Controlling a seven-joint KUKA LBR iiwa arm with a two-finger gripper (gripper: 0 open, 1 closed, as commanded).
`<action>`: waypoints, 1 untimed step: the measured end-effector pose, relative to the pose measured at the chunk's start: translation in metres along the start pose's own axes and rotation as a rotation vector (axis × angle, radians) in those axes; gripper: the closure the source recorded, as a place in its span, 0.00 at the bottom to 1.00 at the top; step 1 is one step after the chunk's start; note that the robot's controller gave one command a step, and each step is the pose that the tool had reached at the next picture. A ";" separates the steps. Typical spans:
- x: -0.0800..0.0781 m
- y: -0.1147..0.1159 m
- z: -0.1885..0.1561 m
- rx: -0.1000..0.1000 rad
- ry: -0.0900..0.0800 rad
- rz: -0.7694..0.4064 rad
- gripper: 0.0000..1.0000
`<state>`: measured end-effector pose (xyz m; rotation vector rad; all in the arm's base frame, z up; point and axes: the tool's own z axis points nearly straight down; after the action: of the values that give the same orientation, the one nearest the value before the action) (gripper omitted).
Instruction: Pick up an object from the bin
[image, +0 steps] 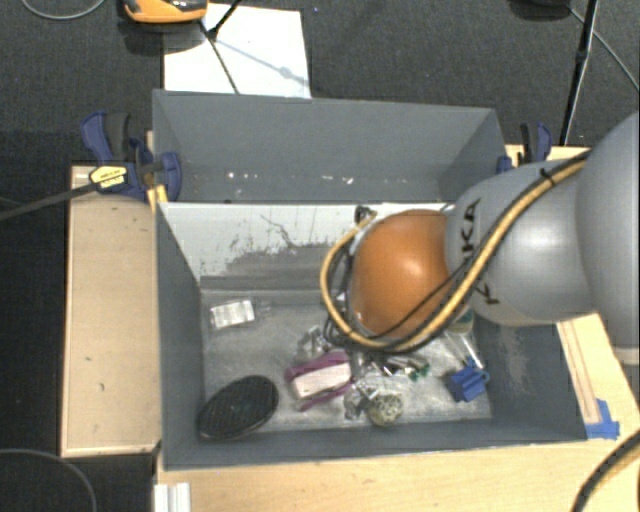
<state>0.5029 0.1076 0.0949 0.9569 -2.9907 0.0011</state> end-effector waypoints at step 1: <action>-0.002 0.003 -0.001 -0.002 -0.003 0.004 1.00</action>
Offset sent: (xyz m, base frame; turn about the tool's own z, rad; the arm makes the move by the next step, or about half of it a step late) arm 0.0000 0.0000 0.0000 0.0000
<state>0.5032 0.1109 0.0961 0.9521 -2.9947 -0.0030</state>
